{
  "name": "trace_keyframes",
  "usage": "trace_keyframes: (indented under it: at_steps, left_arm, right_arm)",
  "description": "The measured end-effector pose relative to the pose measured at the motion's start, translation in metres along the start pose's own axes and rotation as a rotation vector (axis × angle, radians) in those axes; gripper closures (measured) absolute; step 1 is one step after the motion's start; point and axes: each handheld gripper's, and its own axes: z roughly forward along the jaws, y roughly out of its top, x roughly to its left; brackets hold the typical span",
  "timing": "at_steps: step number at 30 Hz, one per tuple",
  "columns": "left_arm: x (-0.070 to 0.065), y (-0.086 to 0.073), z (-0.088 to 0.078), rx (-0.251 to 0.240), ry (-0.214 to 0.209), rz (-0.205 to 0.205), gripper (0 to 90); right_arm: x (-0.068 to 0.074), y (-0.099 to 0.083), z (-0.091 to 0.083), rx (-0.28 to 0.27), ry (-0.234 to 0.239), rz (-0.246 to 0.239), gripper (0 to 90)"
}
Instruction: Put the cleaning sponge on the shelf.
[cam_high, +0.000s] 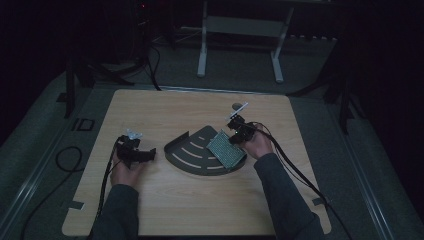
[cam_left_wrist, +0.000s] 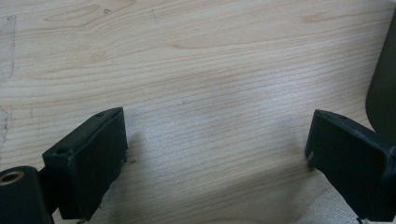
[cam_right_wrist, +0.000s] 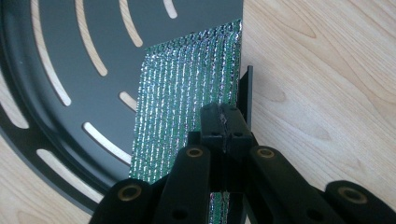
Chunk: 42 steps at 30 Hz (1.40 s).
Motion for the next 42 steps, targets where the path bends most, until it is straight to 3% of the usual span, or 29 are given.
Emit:
trace_keyframes:
  at_steps: [23, 34, 42]
  left_arm:
    - [0.0, 0.0, 0.0, 0.0, 0.0, 0.0, 6.1]
    - [0.0, 0.0, 0.0, -0.001, 0.0, -0.001, 6.1]
    - [0.0, 0.0, 0.0, 0.0, 0.0, 0.0, 6.1]
  right_arm:
    - [0.0, 0.001, 0.015, 0.036, -0.052, -0.023, 89.0]
    - [-0.001, 0.001, 0.016, 0.032, -0.055, -0.027, 88.5]
    - [0.0, 0.0, 0.01, 0.015, -0.055, -0.03, 82.2]
